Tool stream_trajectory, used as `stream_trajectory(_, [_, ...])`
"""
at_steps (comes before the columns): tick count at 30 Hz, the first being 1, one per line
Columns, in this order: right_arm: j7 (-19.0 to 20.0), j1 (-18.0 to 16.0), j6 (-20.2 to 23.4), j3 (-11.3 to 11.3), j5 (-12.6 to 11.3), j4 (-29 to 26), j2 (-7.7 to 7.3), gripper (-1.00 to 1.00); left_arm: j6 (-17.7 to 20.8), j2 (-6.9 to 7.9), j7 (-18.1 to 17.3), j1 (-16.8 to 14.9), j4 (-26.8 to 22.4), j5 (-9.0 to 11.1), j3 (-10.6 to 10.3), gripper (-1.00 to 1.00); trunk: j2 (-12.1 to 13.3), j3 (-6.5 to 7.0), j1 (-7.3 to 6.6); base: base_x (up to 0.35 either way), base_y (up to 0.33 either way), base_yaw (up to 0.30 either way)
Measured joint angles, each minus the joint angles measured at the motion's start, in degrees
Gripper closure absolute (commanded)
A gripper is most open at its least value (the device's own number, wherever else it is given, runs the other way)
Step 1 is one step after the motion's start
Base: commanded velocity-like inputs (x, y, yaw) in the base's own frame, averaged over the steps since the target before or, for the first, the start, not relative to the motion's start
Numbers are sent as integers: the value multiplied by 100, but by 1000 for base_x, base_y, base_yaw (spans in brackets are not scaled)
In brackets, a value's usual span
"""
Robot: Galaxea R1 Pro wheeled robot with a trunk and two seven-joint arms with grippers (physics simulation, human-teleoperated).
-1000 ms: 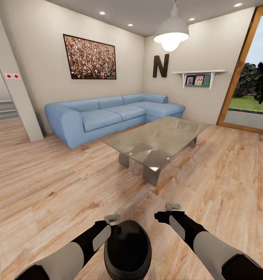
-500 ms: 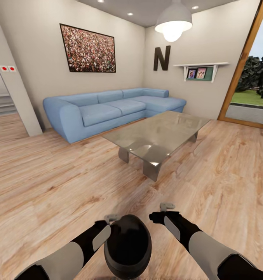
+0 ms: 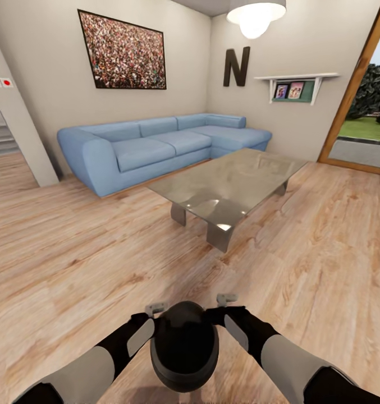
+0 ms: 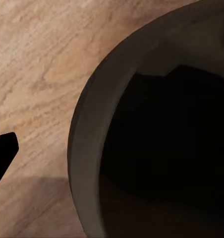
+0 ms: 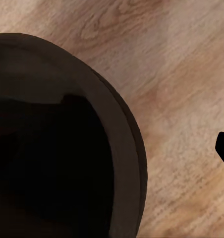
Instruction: Place each of the two pumpkins and all three candles from the living room inside a cabinet in the living room (use any cabinet), then make sure every cabinet is closed, and position the cauldron so it is next to a table in the living room.
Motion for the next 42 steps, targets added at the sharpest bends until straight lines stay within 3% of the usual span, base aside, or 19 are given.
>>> stream_trajectory(3, [1,0,3,60,6,0,20,-100,0,8,-4,0,-3,-1,30,-100,-4,-67,8,0,0,0])
stream_trajectory(10, [1,0,-3,82,14,0,25,-100,0,23,-15,0,-4,-3,43,-100,-4,-67,7,0,0,0])
stream_trajectory(19, [-20,0,8,92,18,1,47,-100,0,230,-18,0,-46,-4,44,-100,-4,-67,7,0,0,0])
stream_trajectory(20, [-27,0,33,88,21,3,60,-100,0,237,-20,0,-56,-4,44,-100,-4,-67,7,0,0,0])
stream_trajectory(21, [-36,-13,407,71,23,2,173,-100,6,246,-24,-1,-75,-4,43,-100,-5,-67,7,0,0,0])
stream_trajectory(26, [-38,-18,688,63,32,-5,214,-100,9,248,-24,0,-104,-3,44,-100,-4,-67,7,0,0,0])
stream_trajectory(42, [-24,-18,658,43,32,29,183,-100,35,240,-33,0,-110,-4,35,-100,-4,-67,7,0,0,0])
